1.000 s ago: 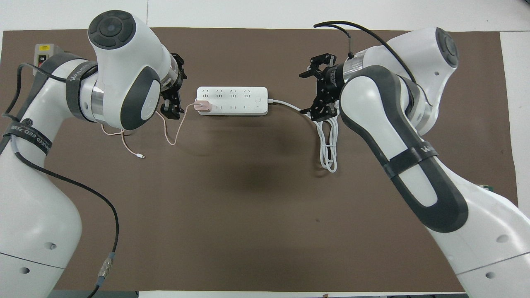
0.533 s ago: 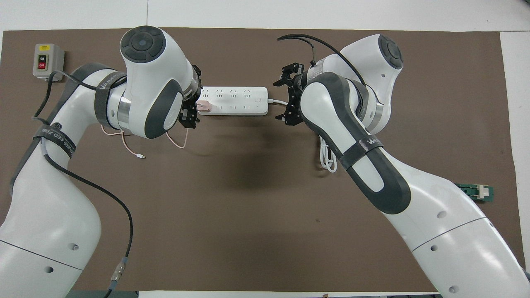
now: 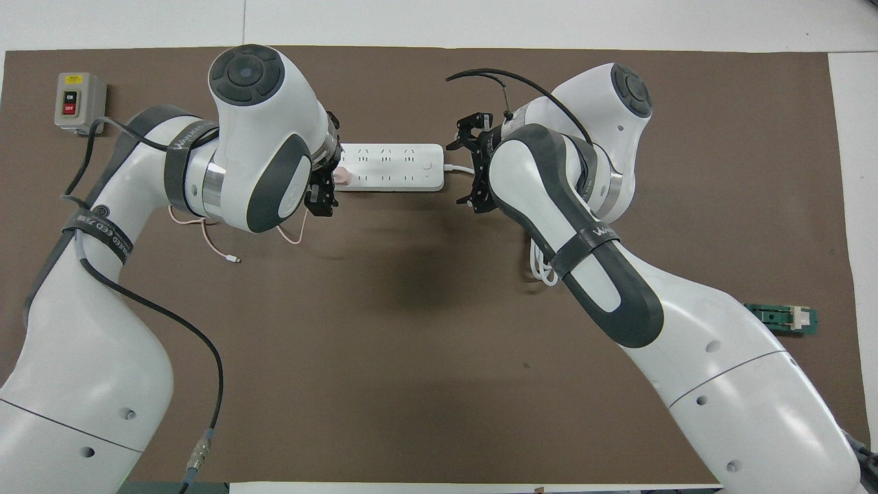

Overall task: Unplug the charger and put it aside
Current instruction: 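Grasp the pink charger with the left gripper while the right gripper grips the strip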

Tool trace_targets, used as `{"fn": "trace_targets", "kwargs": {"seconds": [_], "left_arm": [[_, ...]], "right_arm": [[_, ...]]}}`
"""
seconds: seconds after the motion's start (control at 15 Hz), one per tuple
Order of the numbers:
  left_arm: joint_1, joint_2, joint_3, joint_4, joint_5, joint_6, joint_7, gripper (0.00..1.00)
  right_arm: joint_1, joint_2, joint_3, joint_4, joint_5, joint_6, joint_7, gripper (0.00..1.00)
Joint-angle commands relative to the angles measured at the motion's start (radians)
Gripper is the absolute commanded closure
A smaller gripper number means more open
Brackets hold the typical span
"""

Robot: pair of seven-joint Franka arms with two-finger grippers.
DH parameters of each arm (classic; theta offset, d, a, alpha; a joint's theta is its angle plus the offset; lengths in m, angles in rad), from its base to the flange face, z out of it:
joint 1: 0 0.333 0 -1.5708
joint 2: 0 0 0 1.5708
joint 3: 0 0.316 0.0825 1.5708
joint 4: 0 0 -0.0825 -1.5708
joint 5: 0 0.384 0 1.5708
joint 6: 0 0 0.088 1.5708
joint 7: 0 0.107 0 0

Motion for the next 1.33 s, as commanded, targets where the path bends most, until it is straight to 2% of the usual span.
{"fn": "trace_targets", "kwargs": {"seconds": [0.0,0.13,0.27,0.53,0.93,1.13,1.27], "left_arm": [[-0.002,-0.001,0.016,-0.029,-0.003,0.053,-0.009,0.0],[0.001,0.002,0.014,-0.043,0.029,0.061,-0.007,0.0],[0.001,0.005,0.016,-0.053,0.039,0.075,-0.007,0.0],[0.002,0.01,0.016,-0.078,0.04,0.133,-0.004,0.0],[0.001,0.016,0.016,-0.101,0.042,0.162,0.005,0.07],[0.002,0.016,0.014,-0.101,0.049,0.164,0.02,0.18],[0.001,0.016,0.016,-0.099,0.051,0.153,0.02,0.43]], "right_arm": [[-0.004,0.046,-0.003,0.037,0.013,-0.012,-0.012,0.0],[-0.011,0.09,-0.003,0.091,0.013,-0.008,0.067,0.0],[-0.02,0.167,-0.003,0.192,0.013,-0.017,0.161,0.0],[-0.018,0.187,-0.003,0.209,0.025,0.011,0.181,0.0],[-0.02,0.224,-0.003,0.266,0.07,0.046,0.221,0.0],[-0.015,0.225,-0.003,0.263,0.072,0.067,0.219,0.0],[-0.006,0.225,-0.003,0.258,0.073,0.078,0.219,0.0]]}}
